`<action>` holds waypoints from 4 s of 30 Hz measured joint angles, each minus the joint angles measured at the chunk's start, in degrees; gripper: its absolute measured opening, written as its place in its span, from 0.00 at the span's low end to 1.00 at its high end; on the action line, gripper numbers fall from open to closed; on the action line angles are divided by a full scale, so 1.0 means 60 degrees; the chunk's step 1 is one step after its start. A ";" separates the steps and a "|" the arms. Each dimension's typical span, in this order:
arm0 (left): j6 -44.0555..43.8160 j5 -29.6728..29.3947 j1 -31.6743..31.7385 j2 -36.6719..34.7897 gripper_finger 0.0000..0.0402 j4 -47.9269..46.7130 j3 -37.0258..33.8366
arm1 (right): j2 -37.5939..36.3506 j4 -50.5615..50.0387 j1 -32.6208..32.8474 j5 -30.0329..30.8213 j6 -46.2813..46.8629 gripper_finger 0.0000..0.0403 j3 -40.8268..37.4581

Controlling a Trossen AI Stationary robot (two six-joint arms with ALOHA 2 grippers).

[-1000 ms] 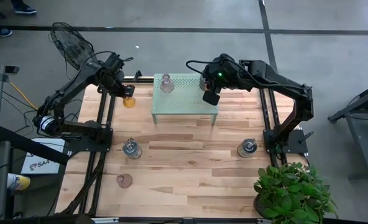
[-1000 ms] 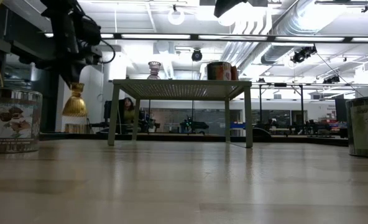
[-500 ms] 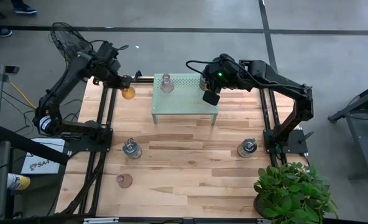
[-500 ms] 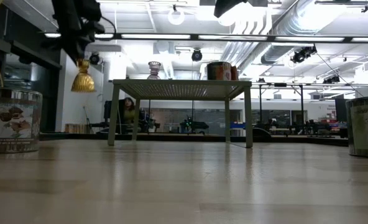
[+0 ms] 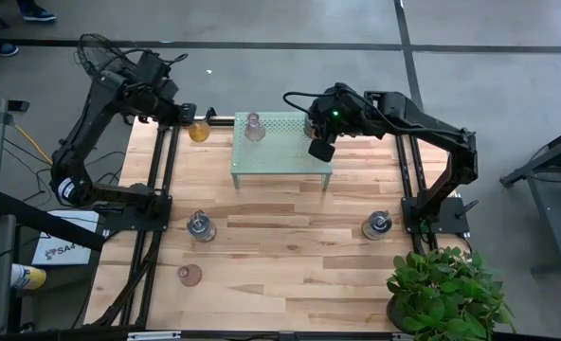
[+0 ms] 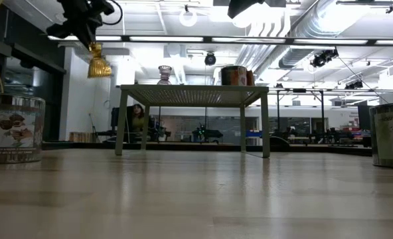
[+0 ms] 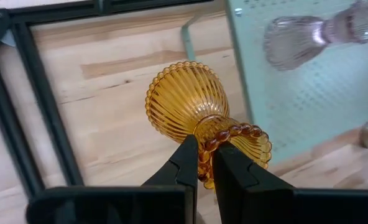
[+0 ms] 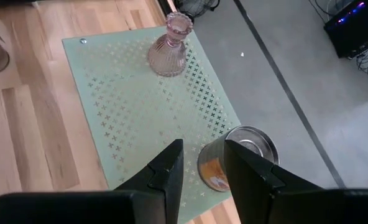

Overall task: Pick & Place candle stick holders
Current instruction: Put the yellow glass candle holder on the shelf

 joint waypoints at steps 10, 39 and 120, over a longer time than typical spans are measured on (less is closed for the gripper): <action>-0.0796 0.0243 -0.0995 0.0007 0.05 0.0435 0.0162 | 0.0004 0.0004 -0.0001 0.0535 0.0583 0.27 0.0000; -0.2608 0.0483 -0.3650 0.2115 0.05 0.2609 0.0162 | 0.0004 -0.0025 -0.0081 0.0322 0.0431 0.27 0.0000; -0.1933 -0.0408 -0.4116 0.4925 0.08 -0.0011 0.3273 | 0.0004 -0.0080 -0.0085 0.0320 0.0404 0.27 0.0000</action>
